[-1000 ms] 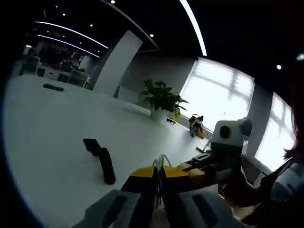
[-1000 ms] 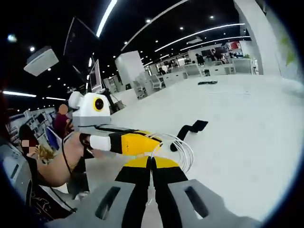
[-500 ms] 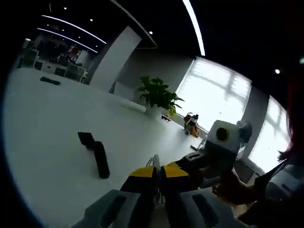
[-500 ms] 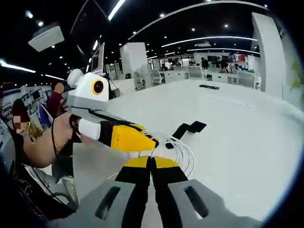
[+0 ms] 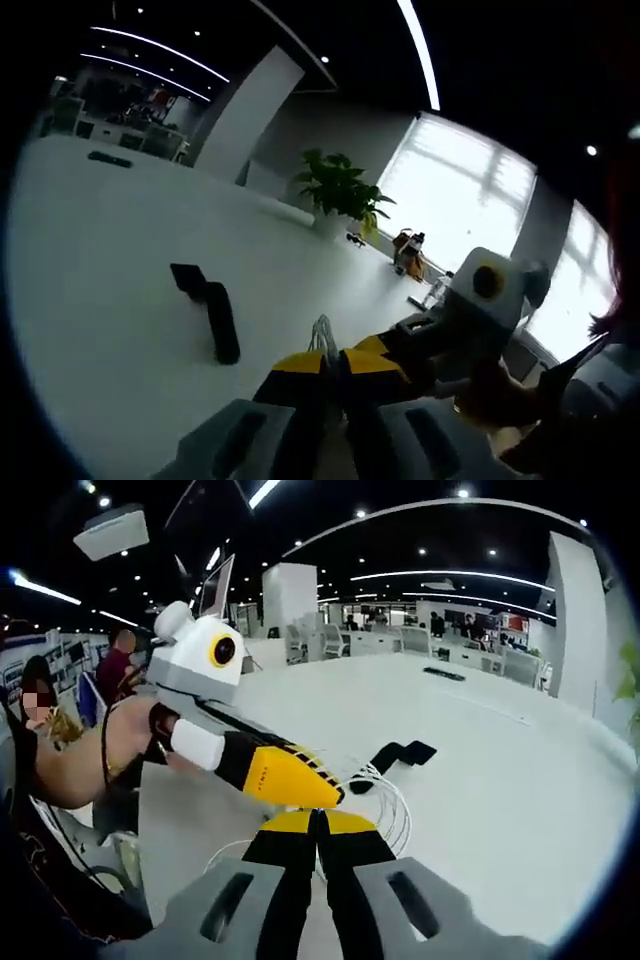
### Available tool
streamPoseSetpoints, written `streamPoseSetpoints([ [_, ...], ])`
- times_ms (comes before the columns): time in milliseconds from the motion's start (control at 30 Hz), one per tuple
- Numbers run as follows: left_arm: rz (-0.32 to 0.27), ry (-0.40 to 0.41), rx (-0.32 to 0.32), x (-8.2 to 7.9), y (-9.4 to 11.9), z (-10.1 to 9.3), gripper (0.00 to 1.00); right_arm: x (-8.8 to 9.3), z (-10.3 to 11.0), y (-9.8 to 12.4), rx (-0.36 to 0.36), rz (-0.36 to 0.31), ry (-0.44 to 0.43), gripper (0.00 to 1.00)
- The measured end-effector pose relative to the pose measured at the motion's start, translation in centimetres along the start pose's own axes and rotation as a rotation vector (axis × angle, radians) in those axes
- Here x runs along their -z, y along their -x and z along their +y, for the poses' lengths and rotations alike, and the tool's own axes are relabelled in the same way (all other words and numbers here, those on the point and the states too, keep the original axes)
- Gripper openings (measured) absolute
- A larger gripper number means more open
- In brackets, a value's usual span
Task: Peel open the Velcro strap on the desktop, arrange the wired earphones neatly onto it, and close the Velcro strap to secure them.
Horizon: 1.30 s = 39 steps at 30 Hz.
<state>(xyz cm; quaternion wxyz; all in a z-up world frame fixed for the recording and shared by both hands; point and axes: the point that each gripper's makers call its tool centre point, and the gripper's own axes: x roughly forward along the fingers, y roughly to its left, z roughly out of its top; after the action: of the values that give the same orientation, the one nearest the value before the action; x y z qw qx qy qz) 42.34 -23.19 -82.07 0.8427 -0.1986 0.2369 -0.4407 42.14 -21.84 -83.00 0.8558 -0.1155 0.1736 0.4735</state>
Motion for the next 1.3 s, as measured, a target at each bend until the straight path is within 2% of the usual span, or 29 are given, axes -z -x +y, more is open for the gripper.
streamPoseSetpoints([
  [200,0.004,-0.002,-0.006,0.0,-0.1,0.0,0.09,0.0,0.1,0.0,-0.003,0.001,0.015,0.05],
  [433,-0.018,-0.01,-0.003,-0.7,0.0,-0.4,0.08,-0.5,0.3,0.4,-0.029,-0.059,-0.008,0.05],
  [567,-0.035,-0.004,-0.007,-1.3,0.4,-0.5,0.08,-1.0,0.2,1.0,-0.048,-0.108,-0.035,0.13],
  [767,-0.053,0.012,0.009,-1.8,0.5,-0.8,0.08,-1.9,-0.3,2.4,-0.051,-0.158,-0.068,0.14],
  [1000,-0.06,0.028,0.015,-1.7,0.4,-0.8,0.08,-2.1,0.0,3.2,-0.093,-0.182,-0.076,0.21],
  [1200,-0.063,0.033,0.019,-1.8,0.5,-0.8,0.08,-2.9,-0.9,4.2,-0.046,-0.224,0.025,0.22],
  [1300,-0.064,0.034,0.016,-1.8,0.6,-0.7,0.08,-3.4,-2.0,4.6,0.01,-0.231,0.106,0.26],
])
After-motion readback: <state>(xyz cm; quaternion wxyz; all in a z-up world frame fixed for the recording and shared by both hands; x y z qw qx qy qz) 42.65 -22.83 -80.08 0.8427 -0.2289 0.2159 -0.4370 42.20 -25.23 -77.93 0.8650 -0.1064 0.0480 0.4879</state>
